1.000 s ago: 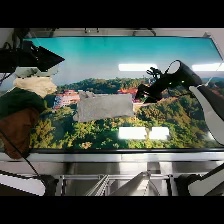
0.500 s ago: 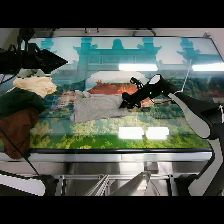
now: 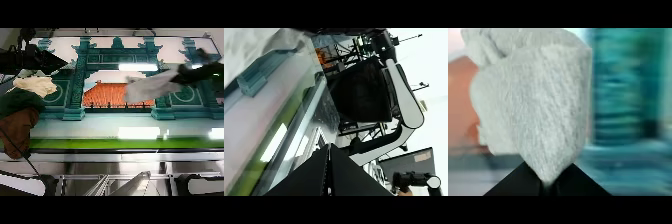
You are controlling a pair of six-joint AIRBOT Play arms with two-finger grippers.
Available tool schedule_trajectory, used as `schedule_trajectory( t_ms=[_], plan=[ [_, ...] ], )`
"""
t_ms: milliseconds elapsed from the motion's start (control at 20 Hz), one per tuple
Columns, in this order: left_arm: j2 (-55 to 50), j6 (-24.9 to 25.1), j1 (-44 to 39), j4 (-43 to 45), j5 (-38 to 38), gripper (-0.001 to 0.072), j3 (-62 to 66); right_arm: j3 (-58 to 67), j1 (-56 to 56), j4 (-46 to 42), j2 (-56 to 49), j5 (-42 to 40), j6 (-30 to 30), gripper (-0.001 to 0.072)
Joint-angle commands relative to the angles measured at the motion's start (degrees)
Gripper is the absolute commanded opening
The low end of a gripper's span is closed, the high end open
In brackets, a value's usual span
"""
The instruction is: Fold the shirts.
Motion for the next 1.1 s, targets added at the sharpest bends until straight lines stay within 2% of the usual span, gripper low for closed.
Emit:
schedule_trajectory(
  t_ms=[0,350,550,600,650,700,750,850,950,1000,1050],
  plan=[
    [0.0,1.25,-1.53,0.07,-0.2,0.0003,0.0,-9.38,-15.78,-18.91,11.58,2.27,8.02,0.0014],
    [0.0,2.03,-8.31,0.04,-0.13,0.0003,0.0,-41.4,-44.57,-29.97,28.48,-8.15,12.52,0.0014],
    [0.0,1.99,-10.62,0.04,-0.04,0.0003,0.0,-45.48,-55.23,-30.32,33.59,-10.58,9.27,0.0017],
    [0.0,1.99,-10.97,0.04,-0.07,0.0003,0.0,-45.48,-56.43,-30.36,33.94,-9.38,7.17,0.0077],
    [0.0,1.99,-11.19,0.04,-0.07,0.0004,0.0,-45.46,-57.11,-30.38,33.99,-8.04,5.66,0.0359],
    [0.0,1.99,-11.19,0.04,-0.11,0.0004,0.0,-45.46,-57.24,-30.71,33.99,-6.82,4.76,0.0679],
    [0.0,1.99,-11.19,0.0,-0.22,0.0004,0.0,-45.16,-57.22,-30.88,33.99,-5.81,4.81,0.07],
    [0.0,1.99,-10.8,-0.31,-0.7,0.0004,0.02,-42.82,-56.96,-29.62,33.99,-4.0,4.98,0.0698],
    [0.0,1.75,-9.33,-0.35,-0.61,0.0001,1.14,-38.32,-55.82,-23.82,33.99,-1.49,4.94,0.0672],
    [0.15,1.75,-8.39,-0.33,-0.59,0.0,2.58,-35.76,-54.42,-17.73,34.1,-0.48,3.58,0.0417],
    [0.68,1.68,-7.13,0.13,-0.13,-0.0001,4.33,-34.01,-52.41,-10.05,34.6,0.24,-0.72,0.0098]
  ],
)
